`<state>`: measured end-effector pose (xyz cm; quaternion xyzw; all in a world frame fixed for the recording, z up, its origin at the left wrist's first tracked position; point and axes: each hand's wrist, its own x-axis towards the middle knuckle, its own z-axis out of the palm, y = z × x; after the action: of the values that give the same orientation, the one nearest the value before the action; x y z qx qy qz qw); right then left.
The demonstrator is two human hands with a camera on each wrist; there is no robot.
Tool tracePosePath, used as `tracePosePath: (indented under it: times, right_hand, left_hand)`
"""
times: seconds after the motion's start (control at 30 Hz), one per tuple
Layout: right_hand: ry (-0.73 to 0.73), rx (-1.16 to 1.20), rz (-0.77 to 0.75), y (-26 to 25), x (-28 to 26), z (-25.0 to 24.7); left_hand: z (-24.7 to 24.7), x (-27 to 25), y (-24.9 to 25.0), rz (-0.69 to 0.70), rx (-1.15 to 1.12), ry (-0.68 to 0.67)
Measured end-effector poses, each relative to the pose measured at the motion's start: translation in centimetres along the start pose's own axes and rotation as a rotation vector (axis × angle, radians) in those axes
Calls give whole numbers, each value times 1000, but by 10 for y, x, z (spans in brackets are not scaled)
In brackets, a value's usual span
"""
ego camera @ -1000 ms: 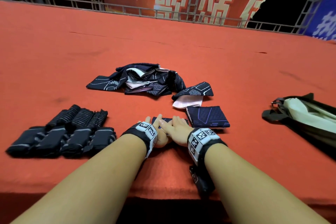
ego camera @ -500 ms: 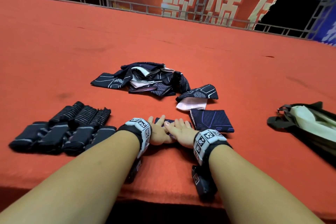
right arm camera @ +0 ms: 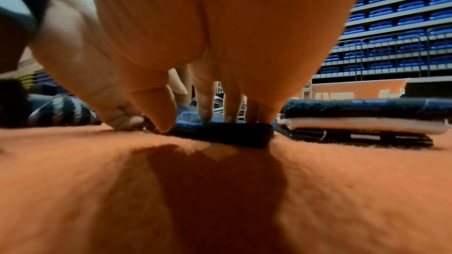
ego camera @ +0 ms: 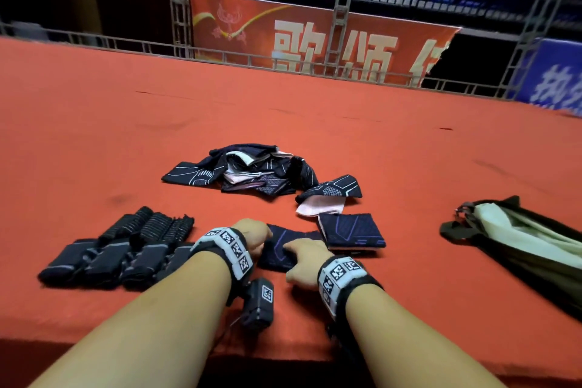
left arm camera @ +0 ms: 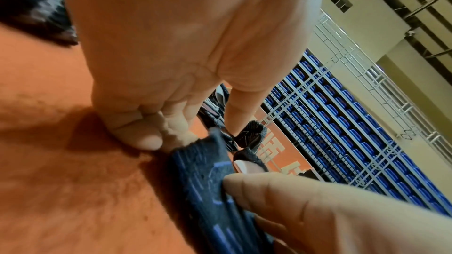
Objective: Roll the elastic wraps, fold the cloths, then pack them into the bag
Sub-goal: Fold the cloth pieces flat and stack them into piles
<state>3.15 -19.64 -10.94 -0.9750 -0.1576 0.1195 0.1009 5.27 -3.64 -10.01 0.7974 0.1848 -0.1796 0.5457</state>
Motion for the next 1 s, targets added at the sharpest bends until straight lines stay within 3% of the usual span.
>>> tracePosePath:
  times: [0.17, 0.33, 0.47, 0.6, 0.7, 0.8, 0.87, 1.0]
  right_hand:
    - [151, 41, 59, 1, -12, 3]
    - [353, 228, 38, 3, -20, -25]
    - [505, 479, 69, 18, -24, -61]
    - [616, 772, 67, 41, -26, -83]
    - [598, 1071, 93, 57, -25, -86]
    - [476, 1330, 169, 72, -30, -85]
    - [437, 1288, 229, 88, -31, -81]
    - [498, 1142, 335, 122, -22, -69]
  left_hand:
    - [14, -16, 8, -57, -225, -120]
    - [4, -37, 30, 78, -290, -127]
    - [1, -32, 37, 119, -306, -120]
    - [17, -27, 33, 23, -291, -196]
    - [35, -29, 38, 39, -380, -286]
    - [54, -34, 50, 186, -476, -296]
    - [64, -29, 56, 277, -429, -247]
    - [81, -13, 64, 367, -377, -179]
